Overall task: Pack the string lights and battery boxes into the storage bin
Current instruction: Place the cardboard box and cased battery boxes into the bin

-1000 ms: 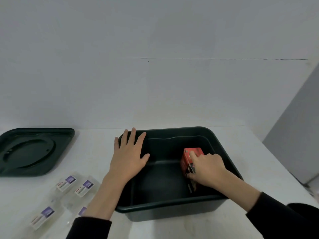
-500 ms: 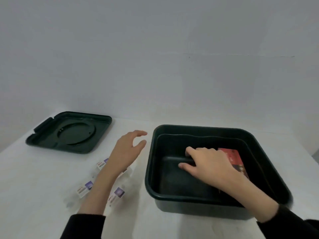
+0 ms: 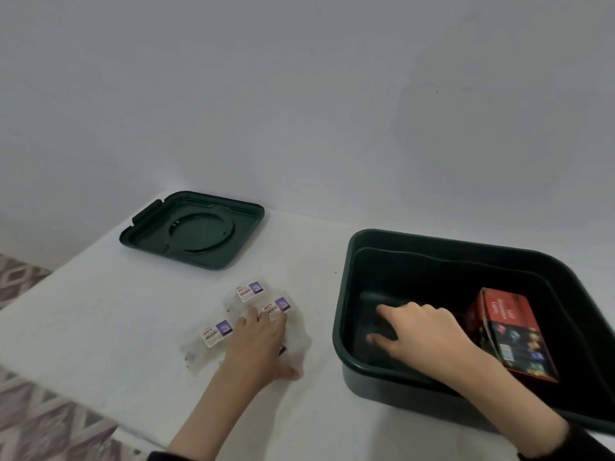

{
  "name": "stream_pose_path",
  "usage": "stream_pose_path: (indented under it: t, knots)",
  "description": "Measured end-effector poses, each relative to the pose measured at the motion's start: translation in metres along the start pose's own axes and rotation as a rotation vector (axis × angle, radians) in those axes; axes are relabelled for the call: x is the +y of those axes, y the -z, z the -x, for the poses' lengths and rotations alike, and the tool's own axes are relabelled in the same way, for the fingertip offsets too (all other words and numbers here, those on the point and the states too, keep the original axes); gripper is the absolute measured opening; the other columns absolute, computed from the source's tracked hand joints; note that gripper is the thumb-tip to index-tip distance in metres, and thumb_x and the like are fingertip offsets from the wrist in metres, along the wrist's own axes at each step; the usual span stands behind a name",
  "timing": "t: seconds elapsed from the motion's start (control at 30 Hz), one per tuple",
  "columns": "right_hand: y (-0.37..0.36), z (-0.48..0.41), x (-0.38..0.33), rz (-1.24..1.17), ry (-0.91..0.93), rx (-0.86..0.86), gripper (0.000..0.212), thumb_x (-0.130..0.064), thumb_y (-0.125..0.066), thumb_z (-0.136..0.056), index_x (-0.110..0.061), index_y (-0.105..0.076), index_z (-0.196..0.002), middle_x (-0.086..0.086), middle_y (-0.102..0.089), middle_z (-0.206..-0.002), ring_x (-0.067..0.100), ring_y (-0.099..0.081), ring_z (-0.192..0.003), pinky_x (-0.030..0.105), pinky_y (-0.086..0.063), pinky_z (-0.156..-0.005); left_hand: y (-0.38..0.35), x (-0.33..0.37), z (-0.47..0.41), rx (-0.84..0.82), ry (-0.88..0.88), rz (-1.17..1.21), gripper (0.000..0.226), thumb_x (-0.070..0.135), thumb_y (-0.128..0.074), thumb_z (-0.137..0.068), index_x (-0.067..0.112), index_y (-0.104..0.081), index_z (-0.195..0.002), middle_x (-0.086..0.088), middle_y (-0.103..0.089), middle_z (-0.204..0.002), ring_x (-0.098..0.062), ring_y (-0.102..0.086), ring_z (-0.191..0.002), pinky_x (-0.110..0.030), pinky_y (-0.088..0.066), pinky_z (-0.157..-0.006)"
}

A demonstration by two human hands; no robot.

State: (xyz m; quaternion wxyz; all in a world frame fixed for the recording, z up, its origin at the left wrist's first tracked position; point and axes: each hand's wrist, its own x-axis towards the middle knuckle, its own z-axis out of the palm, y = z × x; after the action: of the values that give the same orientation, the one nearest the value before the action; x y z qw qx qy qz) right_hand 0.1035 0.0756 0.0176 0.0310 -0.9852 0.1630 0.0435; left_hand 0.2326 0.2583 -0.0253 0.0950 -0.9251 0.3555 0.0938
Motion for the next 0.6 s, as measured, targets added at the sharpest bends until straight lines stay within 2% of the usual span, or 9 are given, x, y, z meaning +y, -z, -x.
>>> stream_pose_path:
  t: [0.1, 0.23, 0.3, 0.37, 0.4, 0.47, 0.53, 0.57, 0.6]
  knots:
    - [-0.001, 0.000, 0.001, 0.017, 0.002, -0.013, 0.046, -0.056, -0.040, -0.091, -0.029, -0.045, -0.129, -0.001, -0.060, -0.125, 0.025, -0.057, -0.113, 0.034, -0.043, -0.085, -0.004, 0.001, 0.000, 0.036, -0.016, -0.077, 0.058, 0.045, -0.058, -0.080, 0.013, -0.038, -0.124, -0.005, -0.048, -0.125, -0.026, -0.036, -0.117, -0.031, -0.032, -0.092]
    - [0.006, 0.002, 0.000, -0.054, -0.016, 0.059, 0.039, -0.056, -0.042, -0.090, -0.030, -0.052, -0.117, -0.003, -0.063, -0.115, 0.023, -0.059, -0.106, 0.033, -0.045, -0.083, 0.015, -0.004, 0.006, 0.072, 0.020, 0.052, 0.058, 0.045, -0.057, -0.076, 0.017, -0.045, -0.126, -0.003, -0.045, -0.124, -0.023, -0.034, -0.118, -0.029, -0.032, -0.094]
    - [0.012, 0.001, 0.000, -0.251, -0.021, 0.185, 0.035, -0.055, -0.046, -0.089, -0.033, -0.054, -0.115, -0.010, -0.061, -0.106, 0.016, -0.060, -0.097, 0.034, -0.048, -0.082, 0.042, -0.011, 0.010, 0.252, 0.009, 0.200, 0.057, 0.041, -0.061, -0.075, 0.021, -0.045, -0.126, -0.001, -0.041, -0.122, -0.021, -0.034, -0.113, -0.027, -0.034, -0.091]
    - [0.024, 0.002, 0.000, -0.533, 0.004, 0.345, 0.037, -0.054, -0.050, -0.083, -0.040, -0.051, -0.118, -0.017, -0.055, -0.100, 0.003, -0.056, -0.089, 0.030, -0.050, -0.080, 0.075, -0.015, 0.015, 0.449, -0.086, 0.390, 0.059, 0.034, -0.067, -0.074, 0.028, -0.043, -0.127, 0.002, -0.034, -0.122, -0.015, -0.031, -0.108, -0.022, -0.033, -0.086]
    - [0.031, 0.004, 0.000, -0.667, 0.041, 0.429, 0.042, -0.054, -0.053, -0.080, -0.046, -0.046, -0.120, -0.021, -0.052, -0.103, 0.000, -0.054, -0.090, 0.024, -0.049, -0.081, 0.090, -0.013, 0.018, 0.513, -0.156, 0.444, 0.060, 0.030, -0.069, -0.073, 0.031, -0.043, -0.126, 0.004, -0.032, -0.122, -0.011, -0.030, -0.107, -0.021, -0.032, -0.084]
    - [0.048, 0.009, 0.003, -0.774, 0.182, 0.494, 0.059, -0.054, -0.058, -0.077, -0.054, -0.031, -0.129, -0.029, -0.042, -0.123, -0.009, -0.043, -0.110, 0.011, -0.039, -0.093, 0.112, 0.001, 0.021, 0.561, -0.312, 0.442, 0.062, 0.029, -0.069, -0.073, 0.035, -0.040, -0.128, 0.007, -0.031, -0.122, -0.005, -0.028, -0.105, -0.017, -0.029, -0.083]
    - [0.058, 0.014, 0.006, -0.643, 0.334, 0.457, 0.082, -0.055, -0.061, -0.074, -0.051, -0.014, -0.141, -0.027, -0.026, -0.142, -0.011, -0.021, -0.131, 0.008, -0.022, -0.107, 0.120, 0.022, 0.018, 0.552, -0.437, 0.462, 0.066, 0.032, -0.068, -0.073, 0.033, -0.037, -0.131, 0.009, -0.035, -0.121, -0.004, -0.029, -0.104, -0.014, -0.027, -0.083]
    - [0.059, 0.015, 0.009, -0.541, 0.362, 0.436, 0.089, -0.054, -0.063, -0.073, -0.047, -0.010, -0.144, -0.026, -0.023, -0.144, -0.011, -0.016, -0.133, 0.009, -0.018, -0.108, 0.120, 0.032, 0.016, 0.546, -0.479, 0.499, 0.069, 0.032, -0.069, -0.072, 0.030, -0.035, -0.133, 0.009, -0.038, -0.121, -0.004, -0.030, -0.105, -0.014, -0.028, -0.083]
    - [0.056, 0.014, 0.011, -0.463, 0.357, 0.435, 0.090, -0.053, -0.064, -0.073, -0.043, -0.010, -0.145, -0.025, -0.026, -0.140, -0.011, -0.018, -0.130, 0.010, -0.019, -0.106, 0.119, 0.040, 0.014, 0.538, -0.505, 0.553, 0.071, 0.030, -0.070, -0.072, 0.028, -0.034, -0.133, 0.009, -0.040, -0.121, -0.003, -0.032, -0.105, -0.014, -0.031, -0.084]
